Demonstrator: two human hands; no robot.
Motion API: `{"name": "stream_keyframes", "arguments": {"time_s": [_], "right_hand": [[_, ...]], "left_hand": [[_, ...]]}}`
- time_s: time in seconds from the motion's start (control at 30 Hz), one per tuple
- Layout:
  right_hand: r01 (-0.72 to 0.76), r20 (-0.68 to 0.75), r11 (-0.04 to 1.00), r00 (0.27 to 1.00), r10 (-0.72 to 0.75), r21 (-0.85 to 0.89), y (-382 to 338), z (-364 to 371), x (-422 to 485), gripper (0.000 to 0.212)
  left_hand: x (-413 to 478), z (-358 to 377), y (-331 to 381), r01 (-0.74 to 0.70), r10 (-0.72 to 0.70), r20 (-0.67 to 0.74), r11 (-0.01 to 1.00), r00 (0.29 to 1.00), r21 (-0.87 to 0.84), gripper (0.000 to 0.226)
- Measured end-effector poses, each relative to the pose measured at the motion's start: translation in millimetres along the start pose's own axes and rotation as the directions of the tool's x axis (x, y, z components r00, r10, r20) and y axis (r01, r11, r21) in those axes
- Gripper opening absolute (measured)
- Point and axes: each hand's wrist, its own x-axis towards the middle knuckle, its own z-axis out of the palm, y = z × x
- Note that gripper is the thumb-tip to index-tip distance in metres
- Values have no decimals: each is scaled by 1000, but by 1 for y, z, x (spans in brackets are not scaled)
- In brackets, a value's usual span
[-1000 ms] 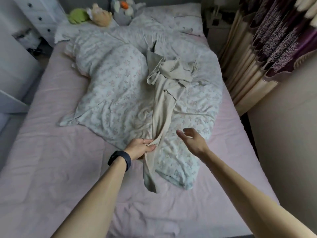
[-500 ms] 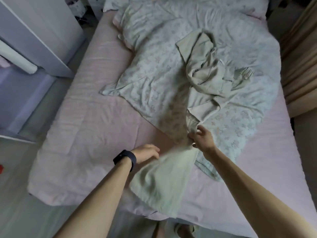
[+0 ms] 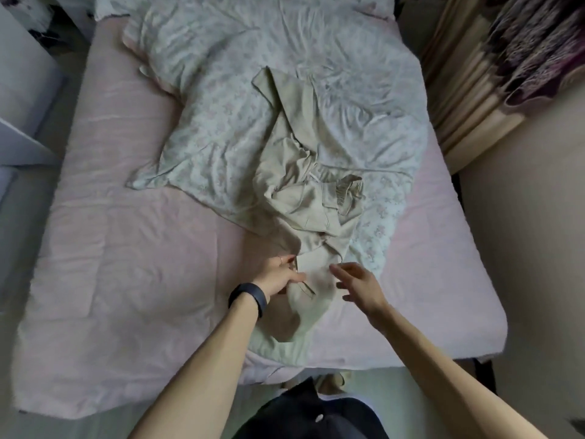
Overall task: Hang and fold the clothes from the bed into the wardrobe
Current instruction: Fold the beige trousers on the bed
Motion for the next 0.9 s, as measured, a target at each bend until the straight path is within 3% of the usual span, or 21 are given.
{"name": "stream_keyframes", "arguments": {"time_s": [0.07,0.17,0.23,0.37,0.43,0.5,0.57,0.63,0.7,0.77,0.8,0.9], "right_hand": [[-59,-86,995,994,66,76,3,-3,17,49],[-186,-58,924,974,217,333,3,2,46,83],[-209,-60,882,964,257,422,0,4,63,80],[-93,-89,926,987,134,366,-10,12,66,41],[17,-45,947,999,-3,322,-15,14,52,40],[150,31,972,987,-158,181,-18,13,33,46],[284,105,958,953,-286,31,-17,9,15,49],[357,123,930,931,-345,-92,-11,4,-1,49],[386,146,909,919,-365,-155,-3,-3,-12,48],[388,145,903,919,-366,-186,6,-14,-19,47],[384,139,901,922,-362,-200,10,-20,-23,48],[311,91,927,950,-298,-210,30,-35,-35,50]], "left_hand": [[-5,-6,-2,69,-64,79,995,995,-68,65],[-12,-23,-1,128,-121,175,991,977,-29,61],[-16,-34,1,162,-165,213,986,963,30,55],[-23,-47,12,144,-182,81,928,980,345,53],[-20,-48,19,60,-36,-59,866,998,497,60],[-16,-44,27,-59,185,-179,836,966,546,65],[-8,-28,39,-198,311,-159,848,937,491,69],[0,-5,52,-234,266,-38,900,963,369,82],[8,13,57,-196,187,62,909,980,367,100],[16,26,55,-158,119,107,829,987,537,105],[19,30,52,-142,88,114,739,990,658,99],[23,44,38,-160,-7,190,504,982,849,47]]}}
